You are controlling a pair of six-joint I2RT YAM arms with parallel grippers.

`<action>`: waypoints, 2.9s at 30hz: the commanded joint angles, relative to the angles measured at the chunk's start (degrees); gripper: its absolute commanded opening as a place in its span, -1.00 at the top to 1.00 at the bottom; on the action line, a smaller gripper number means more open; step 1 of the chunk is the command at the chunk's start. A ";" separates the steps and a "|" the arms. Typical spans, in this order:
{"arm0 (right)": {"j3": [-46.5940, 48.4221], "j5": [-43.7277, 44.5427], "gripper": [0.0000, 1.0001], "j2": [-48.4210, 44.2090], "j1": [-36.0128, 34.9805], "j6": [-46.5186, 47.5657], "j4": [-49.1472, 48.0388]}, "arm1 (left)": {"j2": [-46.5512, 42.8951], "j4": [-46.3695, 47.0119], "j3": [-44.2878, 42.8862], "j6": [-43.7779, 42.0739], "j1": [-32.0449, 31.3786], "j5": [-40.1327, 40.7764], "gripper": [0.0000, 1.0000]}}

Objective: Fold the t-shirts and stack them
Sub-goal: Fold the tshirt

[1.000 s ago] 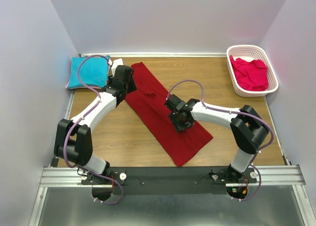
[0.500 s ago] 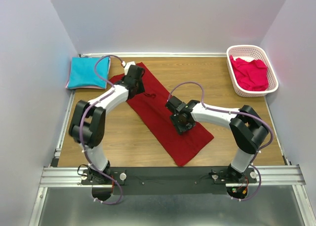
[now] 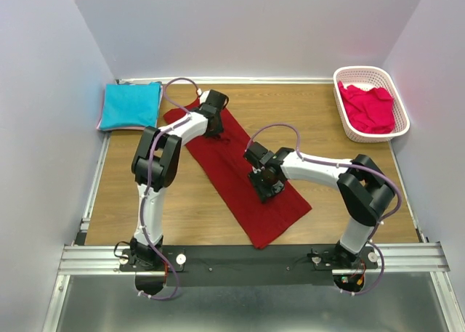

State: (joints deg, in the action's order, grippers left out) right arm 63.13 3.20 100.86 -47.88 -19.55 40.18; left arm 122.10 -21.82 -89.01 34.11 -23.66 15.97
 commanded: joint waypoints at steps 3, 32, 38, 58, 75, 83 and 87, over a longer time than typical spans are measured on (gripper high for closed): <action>1.11 -7.59 -0.02 3.46 -0.29 -2.77 0.16 | 8.31 -4.19 -9.32 -2.46 -0.25 -0.06 0.10; 18.79 -5.41 -0.36 8.32 0.07 -2.86 1.30 | 7.38 1.17 -30.35 -8.97 4.41 -7.88 -0.44; 11.85 -3.55 -0.37 -1.01 2.34 -4.53 1.83 | -9.67 -0.94 -16.39 -6.86 2.66 -5.60 -0.45; -3.72 1.28 -0.28 -14.11 6.92 -6.82 0.95 | -3.82 5.73 -8.62 14.14 -0.69 -1.11 -0.09; -5.04 1.98 -0.28 -14.20 7.62 -6.29 0.86 | 7.89 10.74 -11.11 11.95 0.99 -9.72 0.36; -5.48 2.16 -0.27 -14.29 7.62 -6.29 0.77 | 6.66 12.68 -3.72 12.38 0.98 -12.36 0.49; -5.48 2.77 -0.27 -14.11 7.71 -6.29 0.77 | 4.99 13.65 0.58 13.18 0.81 -13.85 0.49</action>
State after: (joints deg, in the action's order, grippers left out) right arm 58.17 3.60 87.00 -40.42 -25.50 41.25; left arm 128.53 -5.96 -92.75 46.59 -22.48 5.21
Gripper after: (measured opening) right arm 0.639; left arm 0.254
